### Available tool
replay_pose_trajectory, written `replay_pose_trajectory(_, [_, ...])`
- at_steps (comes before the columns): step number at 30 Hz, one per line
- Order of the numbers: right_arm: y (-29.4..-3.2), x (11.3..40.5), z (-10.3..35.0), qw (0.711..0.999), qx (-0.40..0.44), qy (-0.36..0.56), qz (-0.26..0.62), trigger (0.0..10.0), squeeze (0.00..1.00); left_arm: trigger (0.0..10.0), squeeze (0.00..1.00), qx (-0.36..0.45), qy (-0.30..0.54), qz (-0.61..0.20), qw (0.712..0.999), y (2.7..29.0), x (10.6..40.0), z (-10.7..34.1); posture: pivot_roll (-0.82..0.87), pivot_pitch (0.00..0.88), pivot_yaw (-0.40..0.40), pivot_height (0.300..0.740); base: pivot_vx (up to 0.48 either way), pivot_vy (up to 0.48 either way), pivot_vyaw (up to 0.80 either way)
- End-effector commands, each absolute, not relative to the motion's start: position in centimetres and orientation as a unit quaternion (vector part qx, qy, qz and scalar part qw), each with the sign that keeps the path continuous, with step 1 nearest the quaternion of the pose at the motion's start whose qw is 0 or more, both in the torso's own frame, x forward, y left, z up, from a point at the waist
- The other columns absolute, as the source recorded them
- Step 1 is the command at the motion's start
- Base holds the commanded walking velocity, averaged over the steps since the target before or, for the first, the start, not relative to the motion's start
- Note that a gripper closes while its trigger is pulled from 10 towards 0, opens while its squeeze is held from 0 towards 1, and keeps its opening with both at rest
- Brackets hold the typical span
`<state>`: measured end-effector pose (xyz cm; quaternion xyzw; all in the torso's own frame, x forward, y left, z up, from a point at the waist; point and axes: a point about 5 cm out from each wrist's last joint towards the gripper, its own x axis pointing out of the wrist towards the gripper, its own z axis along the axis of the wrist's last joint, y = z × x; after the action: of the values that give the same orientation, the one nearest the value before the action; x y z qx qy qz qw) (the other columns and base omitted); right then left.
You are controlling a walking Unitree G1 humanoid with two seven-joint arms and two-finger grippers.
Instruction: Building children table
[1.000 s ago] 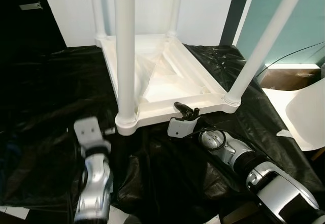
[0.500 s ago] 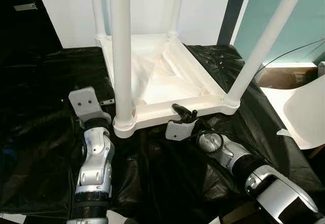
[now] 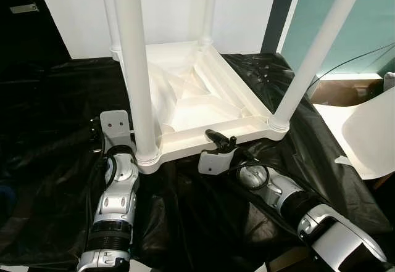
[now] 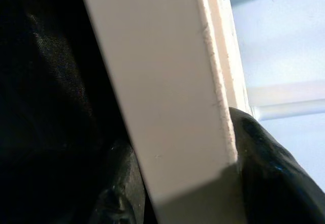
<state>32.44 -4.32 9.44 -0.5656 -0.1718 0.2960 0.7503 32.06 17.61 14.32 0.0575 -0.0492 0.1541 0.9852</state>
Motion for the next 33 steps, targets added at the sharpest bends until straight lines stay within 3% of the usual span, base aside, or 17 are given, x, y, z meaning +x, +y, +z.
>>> replay_pose_trajectory(1, [-2.3,32.2,12.1,0.785,-0.502,-0.233,0.278,0.0,0.0,10.0,0.0,0.057,-0.012,0.145,0.988,16.8,32.0,12.8,0.15,0.0,0.019,0.74,0.0,0.0,0.0])
replay_pose_trajectory(8, [-2.6,32.4,12.1,0.787,-0.505,-0.224,0.273,0.2,0.0,10.0,0.0,0.045,-0.007,0.191,0.981,18.3,32.0,12.6,0.14,0.0,0.019,0.74,0.0,0.0,0.0])
replay_pose_trajectory(13, [-3.3,32.4,11.4,0.786,-0.517,-0.203,0.271,0.2,0.0,10.0,0.0,0.0,-0.081,0.168,0.982,17.9,31.9,15.4,0.14,0.0,0.018,0.74,0.0,0.0,0.0])
replay_pose_trajectory(14, [-3.9,32.6,11.0,0.788,-0.525,-0.187,0.261,6.1,0.0,10.0,0.0,-0.011,-0.124,0.157,0.98,17.6,31.5,17.1,0.14,0.0,0.019,0.74,0.0,0.0,0.0])
replay_pose_trajectory(16, [-4.1,32.7,10.9,0.789,-0.527,-0.183,0.256,6.1,0.0,10.0,0.0,-0.008,-0.13,0.157,0.979,17.7,31.4,17.4,0.14,0.0,0.019,0.74,0.0,0.0,0.0])
replay_pose_trajectory(17, [-4.5,32.9,11.0,0.793,-0.527,-0.177,0.247,10.0,0.0,10.0,0.0,-0.002,-0.133,0.16,0.978,17.9,31.3,17.5,0.14,0.0,0.02,0.74,0.0,0.0,0.0])
replay_pose_trajectory(23, [-5.4,33.4,11.5,0.807,-0.525,-0.17,0.211,10.0,0.0,10.0,0.0,0.023,-0.096,0.168,0.981,18.9,31.1,15.9,0.14,0.0,0.019,0.74,0.0,0.0,0.0])
replay_pose_trajectory(33, [-6.1,33.1,10.7,0.793,-0.554,-0.158,0.197,10.0,0.0,10.0,0.0,0.035,-0.063,0.17,0.983,19.2,30.9,14.1,0.13,0.0,0.013,0.74,0.0,0.0,0.0])
